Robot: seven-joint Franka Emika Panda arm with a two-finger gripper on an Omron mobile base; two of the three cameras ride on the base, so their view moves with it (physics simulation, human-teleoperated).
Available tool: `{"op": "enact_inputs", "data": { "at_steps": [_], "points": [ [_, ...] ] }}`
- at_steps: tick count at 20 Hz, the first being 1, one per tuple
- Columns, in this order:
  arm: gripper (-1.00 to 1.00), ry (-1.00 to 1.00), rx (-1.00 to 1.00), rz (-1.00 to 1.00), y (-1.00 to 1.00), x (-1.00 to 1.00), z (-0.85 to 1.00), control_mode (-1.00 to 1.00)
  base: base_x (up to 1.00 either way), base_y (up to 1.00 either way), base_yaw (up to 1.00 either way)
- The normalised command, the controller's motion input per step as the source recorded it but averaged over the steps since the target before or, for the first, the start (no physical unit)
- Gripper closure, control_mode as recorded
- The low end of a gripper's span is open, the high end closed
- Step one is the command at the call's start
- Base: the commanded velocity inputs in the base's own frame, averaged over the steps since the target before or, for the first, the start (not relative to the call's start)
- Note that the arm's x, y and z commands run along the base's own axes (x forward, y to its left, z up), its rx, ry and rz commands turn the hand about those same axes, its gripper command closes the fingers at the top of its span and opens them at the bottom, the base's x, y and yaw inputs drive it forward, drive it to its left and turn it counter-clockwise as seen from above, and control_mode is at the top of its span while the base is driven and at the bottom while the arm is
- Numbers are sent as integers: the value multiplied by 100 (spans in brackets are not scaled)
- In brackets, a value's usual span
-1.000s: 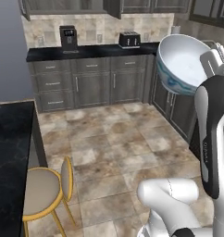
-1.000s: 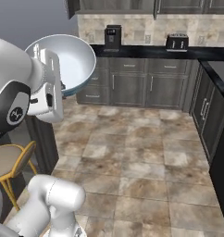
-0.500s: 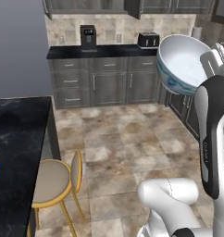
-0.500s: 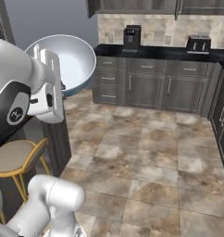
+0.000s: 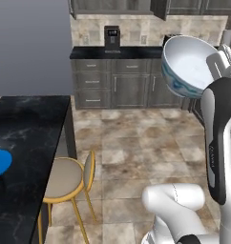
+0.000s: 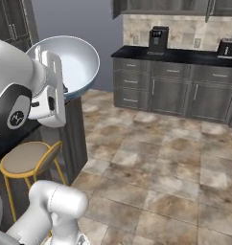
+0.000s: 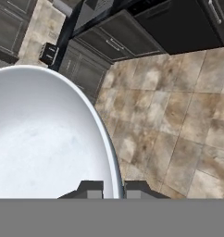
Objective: Move the bowls from the cabinet to the plates on the dining table.
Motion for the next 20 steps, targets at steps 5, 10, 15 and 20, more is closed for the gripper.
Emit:
{"op": "enact_inputs", "data": {
  "at_steps": [5,10,15,20],
  "points": [
    [100,0,0,0,0,0,0,100,0,0,25],
    [100,0,0,0,0,0,0,100,0,0,25],
    [100,0,0,0,0,0,0,100,0,3,25],
    [100,0,0,0,0,0,0,100,0,3,25]
  ]
}}
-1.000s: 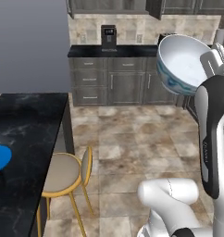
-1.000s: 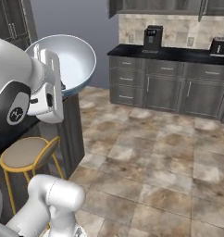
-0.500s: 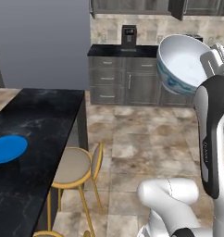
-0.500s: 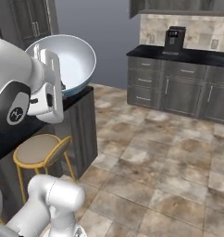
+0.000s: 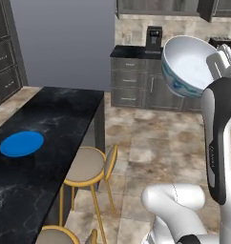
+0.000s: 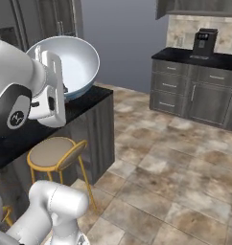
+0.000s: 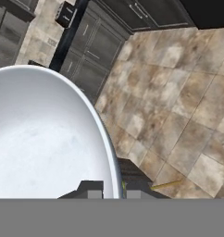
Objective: Move the bowls from the cabinet to the plates on the dining table.
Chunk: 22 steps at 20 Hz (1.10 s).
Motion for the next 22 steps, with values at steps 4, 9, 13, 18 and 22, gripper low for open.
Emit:
{"op": "enact_inputs", "data": {
  "at_steps": [4,9,13,18,22],
  "points": [
    [100,0,0,0,0,0,0,100,0,5,25],
    [100,0,0,0,0,0,0,100,0,7,25],
    [100,0,0,0,0,0,0,100,0,8,25],
    [100,0,0,0,0,0,0,100,0,10,25],
    [100,0,0,0,0,0,0,100,25,11,16]
  ]
}}
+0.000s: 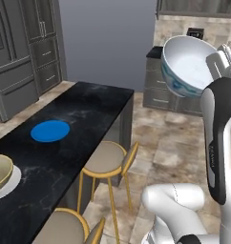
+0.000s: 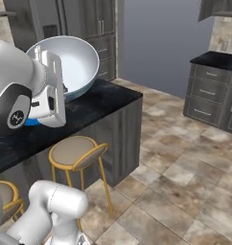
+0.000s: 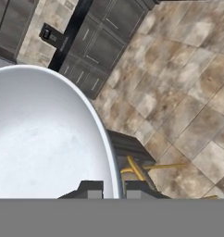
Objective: Move the bowls from the cabinet to the plates on the dining table.
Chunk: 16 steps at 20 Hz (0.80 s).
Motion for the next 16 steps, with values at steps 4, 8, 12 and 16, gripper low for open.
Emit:
{"op": "enact_inputs", "data": {
  "at_steps": [4,8,12,16],
  "points": [
    [100,0,0,0,0,0,0,100,62,3,3],
    [100,0,0,0,0,0,0,100,62,0,4],
    [100,0,0,0,0,0,0,100,62,0,5],
    [100,0,0,0,0,0,0,100,62,-2,6]
  ]
}}
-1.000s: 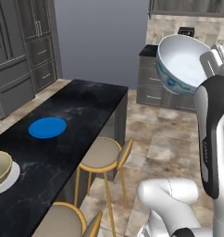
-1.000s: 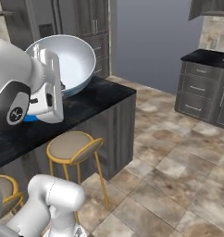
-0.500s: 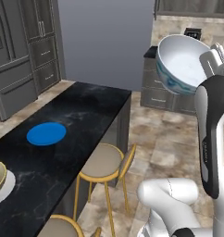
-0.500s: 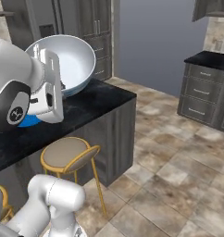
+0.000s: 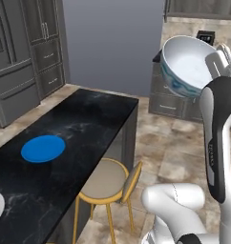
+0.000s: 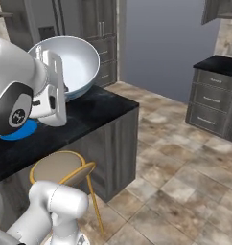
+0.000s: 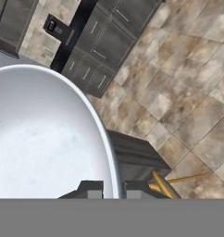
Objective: Move the bowls from the cabinet to the plates on the dining table.
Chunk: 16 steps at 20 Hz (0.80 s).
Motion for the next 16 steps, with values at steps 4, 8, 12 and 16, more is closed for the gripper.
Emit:
{"op": "enact_inputs", "data": {
  "at_steps": [4,8,12,16],
  "points": [
    [100,0,0,0,0,0,0,100,62,-2,6],
    [100,0,0,0,0,0,0,100,61,0,6],
    [100,0,0,0,0,0,0,100,11,0,24],
    [100,0,0,0,0,0,0,100,0,0,25]
  ]
}}
